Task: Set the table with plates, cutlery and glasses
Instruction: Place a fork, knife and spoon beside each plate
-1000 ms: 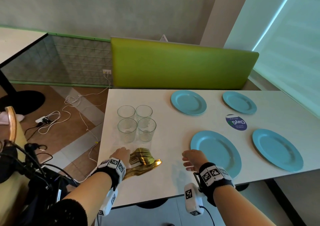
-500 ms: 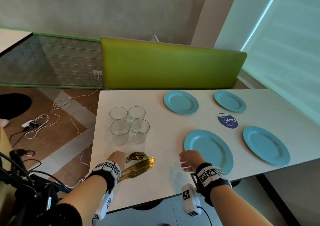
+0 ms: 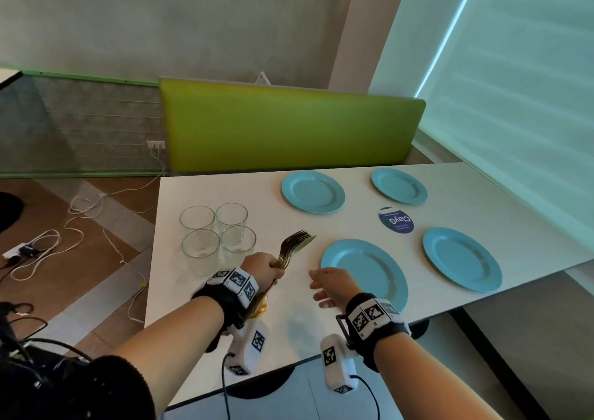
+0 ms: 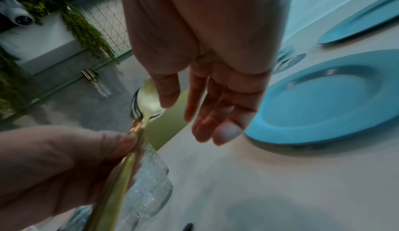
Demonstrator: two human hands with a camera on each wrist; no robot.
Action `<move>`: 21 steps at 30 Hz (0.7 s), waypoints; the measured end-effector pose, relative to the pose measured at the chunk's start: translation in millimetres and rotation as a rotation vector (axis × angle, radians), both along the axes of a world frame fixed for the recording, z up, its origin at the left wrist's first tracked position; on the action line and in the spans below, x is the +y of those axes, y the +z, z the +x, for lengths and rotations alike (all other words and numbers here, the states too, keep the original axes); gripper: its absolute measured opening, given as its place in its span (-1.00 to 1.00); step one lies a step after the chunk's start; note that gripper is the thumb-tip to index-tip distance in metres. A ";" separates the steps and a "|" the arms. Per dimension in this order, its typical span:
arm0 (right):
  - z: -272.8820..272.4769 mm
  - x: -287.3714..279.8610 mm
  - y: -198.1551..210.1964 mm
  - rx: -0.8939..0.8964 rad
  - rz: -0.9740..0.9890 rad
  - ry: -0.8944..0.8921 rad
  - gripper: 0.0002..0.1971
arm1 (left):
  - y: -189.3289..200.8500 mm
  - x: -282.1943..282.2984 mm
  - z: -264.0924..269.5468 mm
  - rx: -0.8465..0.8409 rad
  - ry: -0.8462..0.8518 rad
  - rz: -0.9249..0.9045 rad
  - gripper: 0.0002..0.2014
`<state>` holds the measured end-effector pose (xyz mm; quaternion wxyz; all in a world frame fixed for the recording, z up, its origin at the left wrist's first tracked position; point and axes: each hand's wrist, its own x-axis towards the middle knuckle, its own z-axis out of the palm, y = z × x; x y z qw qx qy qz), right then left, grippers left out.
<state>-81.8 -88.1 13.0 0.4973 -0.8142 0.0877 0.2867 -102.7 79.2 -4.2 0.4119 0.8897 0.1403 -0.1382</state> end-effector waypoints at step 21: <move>113.5 -138.6 -3.7 -0.083 0.143 -0.208 -0.80 | -0.1 -163.6 119.7 0.086 0.103 -0.369 -0.78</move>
